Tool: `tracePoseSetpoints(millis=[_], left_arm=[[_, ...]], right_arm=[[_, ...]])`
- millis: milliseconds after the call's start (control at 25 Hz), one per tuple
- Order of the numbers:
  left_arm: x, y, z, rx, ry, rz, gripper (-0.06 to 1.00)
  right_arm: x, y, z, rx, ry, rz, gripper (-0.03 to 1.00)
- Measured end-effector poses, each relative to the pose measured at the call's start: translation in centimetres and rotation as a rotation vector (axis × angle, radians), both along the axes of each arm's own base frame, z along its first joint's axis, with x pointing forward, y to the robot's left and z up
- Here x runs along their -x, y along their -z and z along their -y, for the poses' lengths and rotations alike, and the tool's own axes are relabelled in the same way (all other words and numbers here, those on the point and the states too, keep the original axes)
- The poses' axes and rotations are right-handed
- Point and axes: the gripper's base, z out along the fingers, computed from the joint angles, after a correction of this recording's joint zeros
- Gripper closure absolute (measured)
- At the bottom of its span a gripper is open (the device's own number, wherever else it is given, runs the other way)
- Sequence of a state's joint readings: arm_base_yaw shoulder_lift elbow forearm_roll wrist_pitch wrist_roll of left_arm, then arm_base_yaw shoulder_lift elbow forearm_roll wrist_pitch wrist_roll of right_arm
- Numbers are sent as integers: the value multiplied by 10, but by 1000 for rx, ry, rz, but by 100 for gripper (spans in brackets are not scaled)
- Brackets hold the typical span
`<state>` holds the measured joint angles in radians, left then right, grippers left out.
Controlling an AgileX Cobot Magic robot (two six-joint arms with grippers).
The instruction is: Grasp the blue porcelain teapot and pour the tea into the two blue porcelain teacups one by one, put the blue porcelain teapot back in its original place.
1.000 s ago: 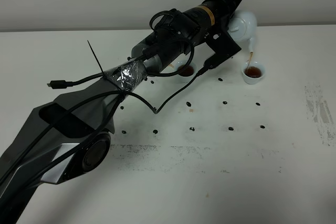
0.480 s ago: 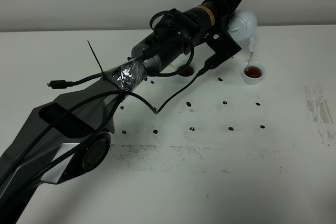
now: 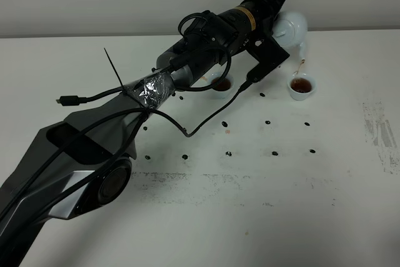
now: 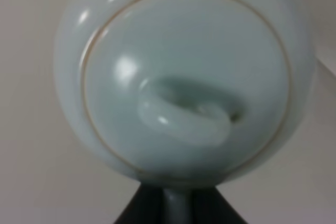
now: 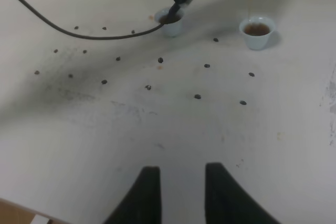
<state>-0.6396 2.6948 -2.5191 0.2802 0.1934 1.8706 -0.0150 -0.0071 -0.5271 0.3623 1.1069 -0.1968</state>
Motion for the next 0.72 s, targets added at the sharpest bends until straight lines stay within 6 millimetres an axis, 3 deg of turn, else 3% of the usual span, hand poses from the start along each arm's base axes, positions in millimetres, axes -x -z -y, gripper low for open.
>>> tracePoseSetpoints(millis=[240,480,720], left_arm=[[0,1,-1,200,-104,-139,85],[8,-2,-6,579,-430,-507,85],[29,-41,-27,819,-888,-789,85]], right_arm=[[0,0,0,0,0,0,73],[0,0,0,0,0,0,73],[0,0,0,0,0,0,73]])
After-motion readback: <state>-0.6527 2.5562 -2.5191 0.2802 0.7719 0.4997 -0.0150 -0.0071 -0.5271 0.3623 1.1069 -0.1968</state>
